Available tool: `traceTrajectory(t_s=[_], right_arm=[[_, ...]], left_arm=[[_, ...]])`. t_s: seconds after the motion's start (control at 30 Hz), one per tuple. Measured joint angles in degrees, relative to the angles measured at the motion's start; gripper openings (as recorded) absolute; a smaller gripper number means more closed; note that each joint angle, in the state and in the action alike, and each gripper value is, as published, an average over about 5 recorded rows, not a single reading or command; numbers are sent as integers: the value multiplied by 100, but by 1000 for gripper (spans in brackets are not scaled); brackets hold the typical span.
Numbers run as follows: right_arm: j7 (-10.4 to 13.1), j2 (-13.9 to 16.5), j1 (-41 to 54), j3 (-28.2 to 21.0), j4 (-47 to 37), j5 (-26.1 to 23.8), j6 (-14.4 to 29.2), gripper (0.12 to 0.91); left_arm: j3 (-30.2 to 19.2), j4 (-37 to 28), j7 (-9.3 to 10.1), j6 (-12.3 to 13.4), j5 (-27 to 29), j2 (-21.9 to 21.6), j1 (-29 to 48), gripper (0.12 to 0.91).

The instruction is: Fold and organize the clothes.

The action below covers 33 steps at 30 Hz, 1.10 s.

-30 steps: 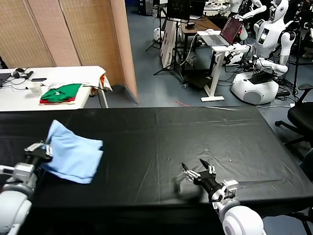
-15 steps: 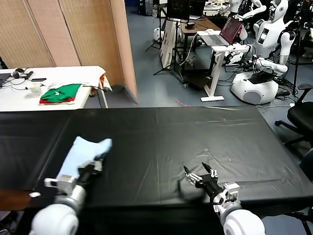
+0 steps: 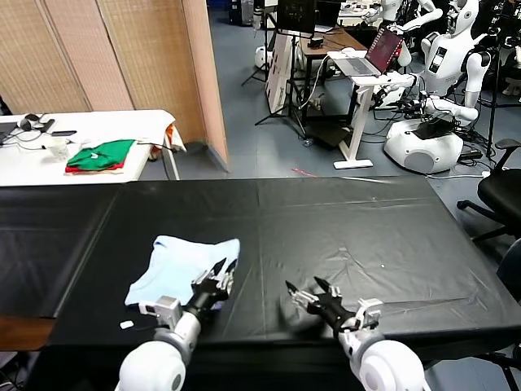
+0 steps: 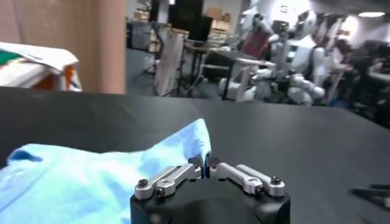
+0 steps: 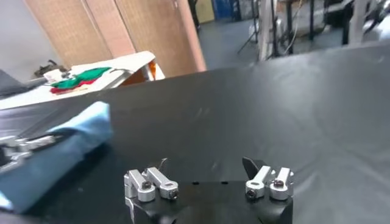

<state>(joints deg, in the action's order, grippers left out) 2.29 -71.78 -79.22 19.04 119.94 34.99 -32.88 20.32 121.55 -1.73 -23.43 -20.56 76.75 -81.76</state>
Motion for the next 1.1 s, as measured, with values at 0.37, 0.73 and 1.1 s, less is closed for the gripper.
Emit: traceTrajectory(t_s=[0.37,0.73,1.1], right_arm=[[243,-319,918,-1150,-717,359,-40,907],[215,-561,1227,-1546,-1239,388,34,591],[-3,-365,1144,-1148,-1037,145,-197,142]], left_arm=[[451,169,-42,227,-173,-404,-121,905],[703,207,4,308,125,-296,-395,907],[774,138,92,410,303,-213,-494,907]])
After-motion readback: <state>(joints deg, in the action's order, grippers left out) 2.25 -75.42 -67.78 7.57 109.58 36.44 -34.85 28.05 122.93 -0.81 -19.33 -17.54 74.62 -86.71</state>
